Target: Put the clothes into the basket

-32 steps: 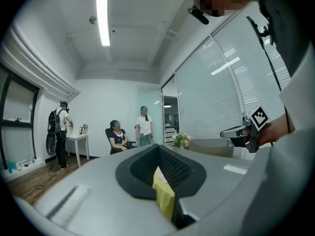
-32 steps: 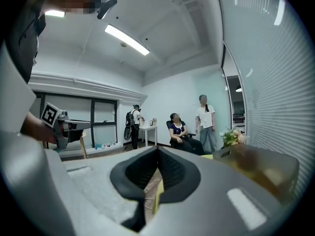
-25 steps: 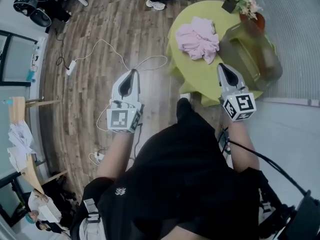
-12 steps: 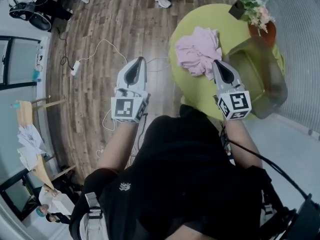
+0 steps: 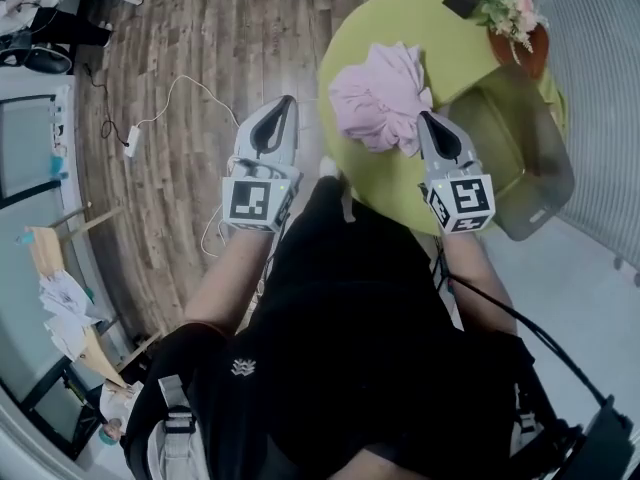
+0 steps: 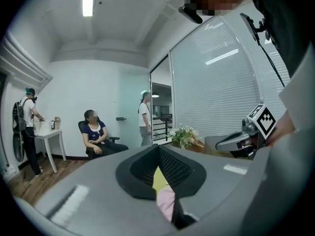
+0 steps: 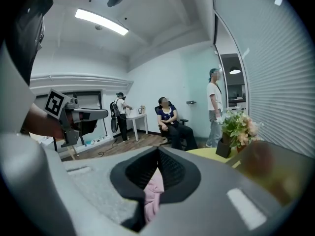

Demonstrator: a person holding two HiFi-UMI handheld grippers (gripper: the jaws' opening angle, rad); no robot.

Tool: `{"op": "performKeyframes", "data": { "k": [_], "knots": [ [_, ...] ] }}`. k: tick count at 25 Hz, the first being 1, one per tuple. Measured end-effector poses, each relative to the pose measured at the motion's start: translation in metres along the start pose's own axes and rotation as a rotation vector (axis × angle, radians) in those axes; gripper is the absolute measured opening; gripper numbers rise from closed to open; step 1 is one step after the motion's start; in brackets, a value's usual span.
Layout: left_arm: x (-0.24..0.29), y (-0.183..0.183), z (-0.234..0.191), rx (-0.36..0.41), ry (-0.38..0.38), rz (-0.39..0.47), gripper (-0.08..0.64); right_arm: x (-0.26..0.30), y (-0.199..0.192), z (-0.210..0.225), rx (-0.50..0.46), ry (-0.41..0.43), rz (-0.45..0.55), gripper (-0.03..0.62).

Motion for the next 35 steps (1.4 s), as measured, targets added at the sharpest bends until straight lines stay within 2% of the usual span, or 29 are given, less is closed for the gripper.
{"op": "performKeyframes", "data": {
  "k": [3,7,11,15,19,24,26,29,35],
  "knots": [
    [0.021,-0.004,-0.012,0.001,-0.067,-0.004,0.008,0.012,-0.007,-0.005,0.01,-0.04,-0.01,0.002],
    [0.029,0.012,-0.031,-0.011,-0.14,-0.037,0.008,0.013,-0.005,-0.024,0.015,-0.093,-0.045,0.0],
    [0.077,-0.027,-0.04,0.0,-0.211,-0.04,0.008,0.049,-0.046,-0.009,0.045,-0.127,-0.065,0.002],
    [0.102,-0.056,-0.037,-0.037,-0.238,-0.064,0.008,0.063,-0.072,-0.003,0.053,-0.152,-0.085,0.007],
    [0.116,-0.078,-0.035,-0.039,-0.273,-0.095,0.008,0.072,-0.088,-0.005,0.062,-0.147,-0.112,0.068],
    [0.127,-0.087,-0.033,-0.037,-0.299,-0.101,0.008,0.087,-0.101,-0.009,0.043,-0.154,-0.135,0.273],
    [0.127,-0.089,-0.032,-0.039,-0.304,-0.109,0.008,0.092,-0.105,-0.01,0.037,-0.164,-0.151,0.325],
    [0.126,-0.094,-0.032,-0.041,-0.318,-0.119,0.008,0.1,-0.113,-0.009,0.053,-0.165,-0.178,0.371],
    [0.12,-0.104,-0.038,-0.068,-0.31,-0.142,0.008,0.115,-0.133,-0.007,0.104,-0.176,-0.264,0.382]
  ]
}}
Point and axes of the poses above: the fingertips, and each gripper's own axes: x forward along the fingers, z to its right, y out of its top, the point moved 8 cm from there along -x, backward along the fingers, and after that the axes turned 15 degrees about -y, right-handed, at the moved point
